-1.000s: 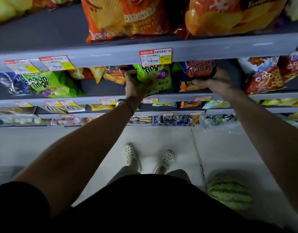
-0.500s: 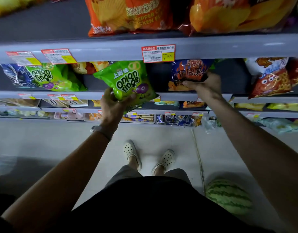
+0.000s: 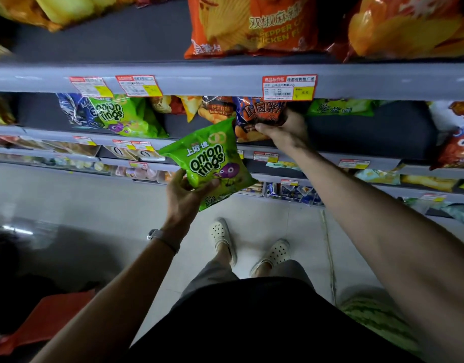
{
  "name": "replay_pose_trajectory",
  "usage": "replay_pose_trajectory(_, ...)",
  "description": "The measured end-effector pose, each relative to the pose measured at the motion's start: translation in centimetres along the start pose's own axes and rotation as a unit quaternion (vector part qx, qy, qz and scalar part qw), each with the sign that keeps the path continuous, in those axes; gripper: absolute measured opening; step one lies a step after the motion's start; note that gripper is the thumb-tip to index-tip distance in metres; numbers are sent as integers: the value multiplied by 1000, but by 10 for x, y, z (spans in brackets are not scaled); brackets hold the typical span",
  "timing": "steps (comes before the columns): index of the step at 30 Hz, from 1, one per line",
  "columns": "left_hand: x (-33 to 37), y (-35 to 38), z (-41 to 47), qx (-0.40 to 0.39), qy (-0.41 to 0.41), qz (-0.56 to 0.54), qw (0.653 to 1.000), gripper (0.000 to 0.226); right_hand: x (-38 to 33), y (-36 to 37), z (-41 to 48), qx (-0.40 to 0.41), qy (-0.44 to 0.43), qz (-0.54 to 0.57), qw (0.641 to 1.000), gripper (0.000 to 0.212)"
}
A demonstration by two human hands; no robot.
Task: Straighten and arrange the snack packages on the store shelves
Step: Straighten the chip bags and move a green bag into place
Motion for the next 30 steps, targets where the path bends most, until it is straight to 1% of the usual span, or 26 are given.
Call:
replay_pose_trajectory(2, 1, 6, 0, -2, -5, 4, 1000, 52, 2, 0, 0, -8, 1, -5, 1000, 57)
replay_pose_trajectory(5, 7, 21, 1, -15, -4, 32, 999, 46, 4, -7, -4, -17, 0, 9, 1000, 64)
replay_pose_trajectory(7, 13, 34, 2, -28, 0, 58, 998, 46, 7, -18, -12, 0, 4, 25, 1000, 67)
replay_pose_trajectory(9, 18, 49, 5, -47, 4, 90, 995, 51, 14, -36, -25, 23, 12, 52, 998, 58)
replay_pose_trajectory(10, 21, 59, 7, -58, 8, 107, 993, 54, 19, -45, -35, 30, 15, 66, 997, 48)
replay_pose_trajectory(13, 29, 93, 8, -88, 18, 132, 987, 60, 39, -70, -66, 40, 27, 110, 993, 26)
replay_pose_trajectory(14, 33, 107, 7, -96, 28, 142, 985, 59, 45, -77, -76, 44, 30, 126, 991, 25)
replay_pose_trajectory(17, 41, 155, 6, -124, 60, 184, 973, 57, 50, -99, -93, 52, 27, 147, 987, 50)
replay_pose_trajectory(18, 44, 172, 5, -136, 73, 191, 969, 59, 50, -107, -97, 58, 25, 152, 986, 50)
replay_pose_trajectory(21, 57, 213, 4, -138, 108, 219, 960, 72, 55, -137, -98, 86, 36, 131, 987, 15)
replay_pose_trajectory(23, 67, 238, 5, -128, 132, 234, 955, 79, 58, -157, -91, 104, 37, 109, 988, 20)
replay_pose_trajectory(24, 73, 248, 5, -118, 149, 246, 951, 80, 59, -166, -86, 113, 36, 94, 988, 20)
replay_pose_trajectory(26, 83, 269, 7, -101, 192, 282, 935, 76, 63, -179, -75, 124, 29, 78, 989, 5)
replay_pose_trajectory(28, 87, 285, 11, -93, 212, 306, 923, 69, 62, -186, -65, 135, 20, 66, 988, 19)
replay_pose_trajectory(30, 83, 294, 18, -105, 186, 308, 927, 64, 63, -188, -60, 136, 18, 36, 990, 39)
Point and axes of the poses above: each hand's wrist, its own z-axis towards the middle knuckle, its own y-axis out of the palm, x = y × z, the point moved 10 cm from there along z, towards the middle knuckle, and after that the axes turned 13 degrees about -y, right-handed, at the moved point
